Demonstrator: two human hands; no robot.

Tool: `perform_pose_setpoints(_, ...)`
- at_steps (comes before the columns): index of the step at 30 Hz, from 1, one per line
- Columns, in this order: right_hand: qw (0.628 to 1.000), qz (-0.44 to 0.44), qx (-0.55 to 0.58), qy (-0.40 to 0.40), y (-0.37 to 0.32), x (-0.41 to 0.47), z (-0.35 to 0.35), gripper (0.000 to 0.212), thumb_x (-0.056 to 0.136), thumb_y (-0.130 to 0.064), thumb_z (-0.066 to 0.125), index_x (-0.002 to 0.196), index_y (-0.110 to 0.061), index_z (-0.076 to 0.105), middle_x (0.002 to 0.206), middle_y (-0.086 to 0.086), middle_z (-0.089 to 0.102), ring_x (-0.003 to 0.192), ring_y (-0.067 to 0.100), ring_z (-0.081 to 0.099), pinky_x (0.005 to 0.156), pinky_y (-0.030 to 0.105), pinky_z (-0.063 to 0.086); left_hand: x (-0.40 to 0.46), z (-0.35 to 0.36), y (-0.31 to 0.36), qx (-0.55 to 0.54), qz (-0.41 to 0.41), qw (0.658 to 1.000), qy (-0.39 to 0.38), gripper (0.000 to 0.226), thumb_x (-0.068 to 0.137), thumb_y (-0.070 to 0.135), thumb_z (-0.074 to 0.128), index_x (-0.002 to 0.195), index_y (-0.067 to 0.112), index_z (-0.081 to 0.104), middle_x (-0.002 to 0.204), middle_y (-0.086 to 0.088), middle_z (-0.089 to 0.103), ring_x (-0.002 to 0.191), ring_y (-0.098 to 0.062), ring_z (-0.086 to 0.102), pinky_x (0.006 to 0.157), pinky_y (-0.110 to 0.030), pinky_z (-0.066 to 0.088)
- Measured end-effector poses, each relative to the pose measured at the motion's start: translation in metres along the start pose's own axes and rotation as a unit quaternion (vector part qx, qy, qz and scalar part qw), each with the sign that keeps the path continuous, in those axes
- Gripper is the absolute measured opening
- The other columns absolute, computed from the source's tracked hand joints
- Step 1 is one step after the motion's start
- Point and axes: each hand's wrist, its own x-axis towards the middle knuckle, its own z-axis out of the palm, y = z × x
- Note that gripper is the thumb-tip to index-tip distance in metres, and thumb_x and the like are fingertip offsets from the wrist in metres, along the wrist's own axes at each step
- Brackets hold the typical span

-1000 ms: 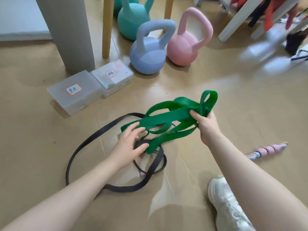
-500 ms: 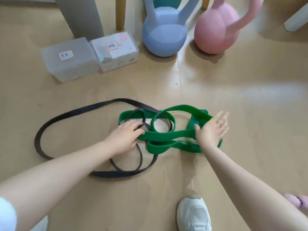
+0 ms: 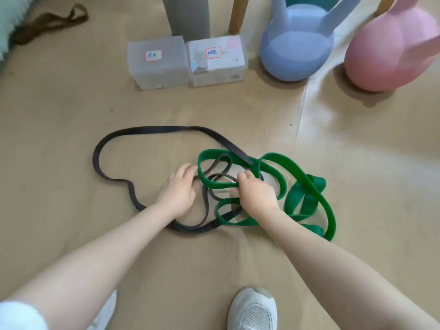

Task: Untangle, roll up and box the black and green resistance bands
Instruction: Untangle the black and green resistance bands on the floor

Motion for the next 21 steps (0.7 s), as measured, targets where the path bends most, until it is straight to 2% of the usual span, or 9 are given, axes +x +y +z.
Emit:
perform_pose_setpoints(5,0.964,0.227,0.078,0.111,0.078,-0.046,-0.010,0.010,0.091,-0.007,0.040,0.101,-0.007,0.042,0.104,0.016,0.053,0.075,0.039,0.056,0.056,0.035,0.034,0.001,0.030,0.017,-0.077,-0.080,0.994,-0.023,0.061,0.092,0.019,0.049,0.146,0.011,0.022,0.150,-0.011,0.026,0.134,-0.029,0.032,0.109,-0.039,0.030)
perform_pose_setpoints(7,0.955,0.287,0.046,0.062,0.099,-0.064,-0.008,0.010,0.091,-0.008,0.041,0.100,-0.008,0.045,0.109,0.014,0.049,0.075,0.037,0.053,0.058,0.034,0.035,0.002,0.044,0.025,-0.072,-0.066,0.994,-0.044,0.058,0.093,0.026,0.049,0.144,0.011,0.026,0.147,-0.011,0.031,0.132,-0.029,0.036,0.104,-0.037,0.033)
perform_pose_setpoints(9,0.954,0.299,-0.021,0.009,0.101,-0.073,-0.005,0.015,0.090,-0.012,0.044,0.104,-0.010,0.050,0.116,0.012,0.048,0.087,0.034,0.051,0.066,0.034,0.038,0.006,0.055,0.033,-0.058,-0.060,0.996,-0.031,0.059,0.093,0.030,0.050,0.144,0.013,0.025,0.144,-0.011,0.034,0.128,-0.029,0.038,0.101,-0.038,0.036)
perform_pose_setpoints(10,0.953,0.300,-0.049,0.008,0.098,-0.075,-0.003,0.025,0.090,-0.013,0.044,0.114,-0.011,0.050,0.123,0.013,0.047,0.098,0.034,0.049,0.074,0.036,0.039,0.008,0.058,0.036,-0.041,-0.066,0.997,-0.011,0.060,0.093,0.031,0.049,0.145,0.015,0.024,0.142,-0.012,0.035,0.126,-0.030,0.040,0.099,-0.040,0.037)
perform_pose_setpoints(12,0.954,0.288,-0.049,0.063,0.080,-0.073,-0.003,0.054,0.086,-0.009,0.046,0.138,-0.009,0.034,0.139,0.016,0.040,0.116,0.036,0.042,0.089,0.040,0.036,0.014,0.059,0.041,-0.014,-0.087,0.996,0.020,0.062,0.093,0.032,0.048,0.146,0.015,0.021,0.140,-0.013,0.037,0.125,-0.031,0.040,0.098,-0.041,0.038)
perform_pose_setpoints(14,0.968,0.214,-0.036,0.125,0.053,-0.066,-0.009,0.066,0.078,-0.005,0.052,0.141,-0.007,0.033,0.144,0.018,0.038,0.124,0.039,0.040,0.099,0.045,0.035,0.020,0.057,0.040,0.029,-0.084,0.996,0.031,0.053,0.094,0.032,0.047,0.142,0.013,0.031,0.134,-0.013,0.042,0.123,-0.031,0.039,0.098,-0.040,0.036)
perform_pose_setpoints(16,0.976,0.101,-0.052,0.184,0.029,-0.054,-0.012,0.058,0.076,-0.007,0.057,0.132,-0.006,0.047,0.139,0.019,0.045,0.124,0.040,0.045,0.101,0.047,0.038,0.028,0.055,0.036,0.057,-0.069,0.996,0.031,0.041,0.094,0.033,0.047,0.129,0.012,0.047,0.128,-0.013,0.044,0.120,-0.030,0.039,0.098,-0.039,0.035)
perform_pose_setpoints(18,0.992,0.021,-0.019,0.124,0.006,-0.035,-0.017,0.052,0.086,-0.010,0.052,0.137,-0.006,0.041,0.146,0.017,0.036,0.133,0.036,0.035,0.109,0.043,0.029,0.036,0.051,0.028,0.049,-0.061,0.997,0.027,0.039,0.093,0.034,0.049,0.126,0.014,0.049,0.130,-0.012,0.044,0.121,-0.030,0.038,0.098,-0.039,0.034)
perform_pose_setpoints(21,0.999,0.032,-0.025,0.012,-0.013,0.000,-0.013,0.059,0.095,-0.013,0.040,0.147,-0.007,0.012,0.154,0.013,0.020,0.141,0.029,0.019,0.115,0.037,0.013,0.048,0.049,0.018,0.048,-0.026,0.998,0.034,0.040,0.092,0.033,0.051,0.130,0.020,0.048,0.130,-0.006,0.051,0.120,-0.028,0.039,0.096,-0.038,0.033)
